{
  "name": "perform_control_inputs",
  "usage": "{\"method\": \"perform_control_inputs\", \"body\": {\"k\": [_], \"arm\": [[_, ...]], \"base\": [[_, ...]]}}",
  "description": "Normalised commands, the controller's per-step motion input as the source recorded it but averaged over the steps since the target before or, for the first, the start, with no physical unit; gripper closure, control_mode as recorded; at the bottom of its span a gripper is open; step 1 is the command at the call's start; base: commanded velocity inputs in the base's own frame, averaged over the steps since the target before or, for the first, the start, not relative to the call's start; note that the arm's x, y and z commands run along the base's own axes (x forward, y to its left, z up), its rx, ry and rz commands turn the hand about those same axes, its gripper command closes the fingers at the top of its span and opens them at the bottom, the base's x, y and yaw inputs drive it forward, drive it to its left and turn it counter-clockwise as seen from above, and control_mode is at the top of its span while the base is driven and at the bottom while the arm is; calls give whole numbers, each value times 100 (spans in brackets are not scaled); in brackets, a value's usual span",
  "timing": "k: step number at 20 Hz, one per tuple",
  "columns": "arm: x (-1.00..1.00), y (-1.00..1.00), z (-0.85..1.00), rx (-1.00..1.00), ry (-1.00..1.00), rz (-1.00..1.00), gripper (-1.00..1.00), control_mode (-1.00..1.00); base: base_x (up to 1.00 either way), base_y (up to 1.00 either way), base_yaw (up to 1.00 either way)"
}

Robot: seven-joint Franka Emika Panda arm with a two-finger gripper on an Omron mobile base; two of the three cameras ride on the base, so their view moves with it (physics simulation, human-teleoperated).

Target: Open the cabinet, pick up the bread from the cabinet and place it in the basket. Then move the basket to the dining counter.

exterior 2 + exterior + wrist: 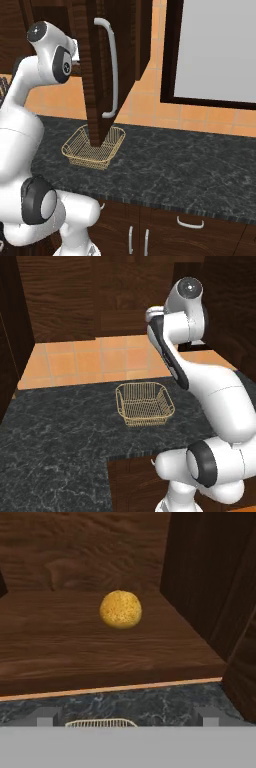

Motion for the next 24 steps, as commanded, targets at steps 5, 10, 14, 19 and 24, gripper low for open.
{"method": "perform_control_inputs", "body": {"k": [5, 10, 14, 19, 24], "arm": [[100, -19, 0, 1, 7, -8, -100, -100], [80, -1, -5, 0, 0, -5, -100, -100], [56, 0, 0, 0, 0, 0, -100, -100], [51, -23, -1, 0, 0, 1, -100, -100], [26, -4, -22, 0, 0, 1, -100, -100]], "base": [[0, 0, 0], [0, 0, 0], [0, 0, 0], [0, 0, 0], [0, 0, 0]]}}
